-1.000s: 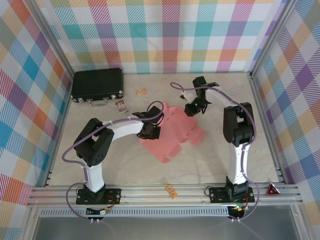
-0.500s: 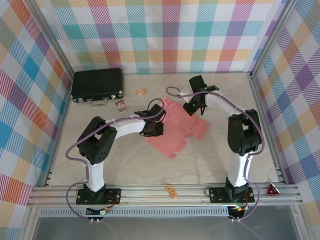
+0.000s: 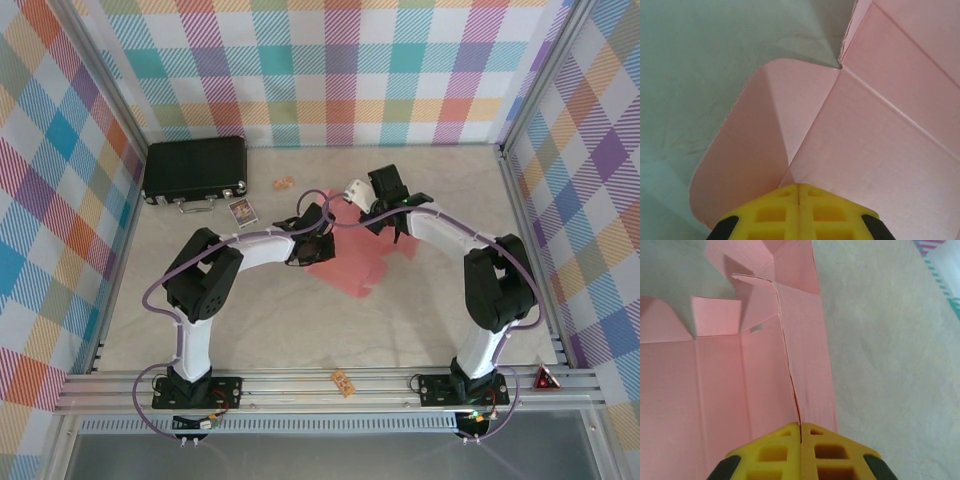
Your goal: Fold the paper box
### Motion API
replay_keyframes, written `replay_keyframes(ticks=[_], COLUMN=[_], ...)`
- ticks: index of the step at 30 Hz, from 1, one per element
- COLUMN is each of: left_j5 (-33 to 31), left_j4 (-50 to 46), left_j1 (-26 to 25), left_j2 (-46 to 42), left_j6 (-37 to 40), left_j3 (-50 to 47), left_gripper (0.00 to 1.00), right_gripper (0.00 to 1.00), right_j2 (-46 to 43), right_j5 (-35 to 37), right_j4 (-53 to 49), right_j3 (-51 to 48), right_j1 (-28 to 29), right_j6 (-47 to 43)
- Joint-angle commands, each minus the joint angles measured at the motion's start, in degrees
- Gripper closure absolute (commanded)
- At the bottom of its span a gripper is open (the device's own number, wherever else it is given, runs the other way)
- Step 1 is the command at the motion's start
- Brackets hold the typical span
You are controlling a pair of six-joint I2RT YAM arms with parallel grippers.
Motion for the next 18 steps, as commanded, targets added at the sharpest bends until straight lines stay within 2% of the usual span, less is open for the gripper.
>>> replay_keyframes(ticks=[1, 7, 13, 18], left_j5=[3.9, 8.6, 12.1, 10.2], left_j4=[4.5, 5.5, 5.9, 6.0], left_j1=[0.7, 1.4, 2.9, 4.1], left_j2=[3.1, 1.2, -3.9, -10.0], left_j6=[-2.9, -3.2, -3.3, -2.7], left_j3=[0.7, 0.6, -3.0, -9.4], left_gripper=[1.0, 1.0, 0.93, 0.85], right_gripper=[1.0, 1.0, 1.0, 1.0], right_j2=[-0.9, -2.8, -2.0, -1.2], right_j5=[0.0, 2.9, 5.6, 5.4], right_j4=[4.1, 14.2, 18.8, 20.4], right_j3=[-2.6, -7.9, -9.0, -9.4], right_j1=[1.3, 2.0, 2.1, 2.1], right_j6=[-3.0, -7.6, -9.8, -10.8])
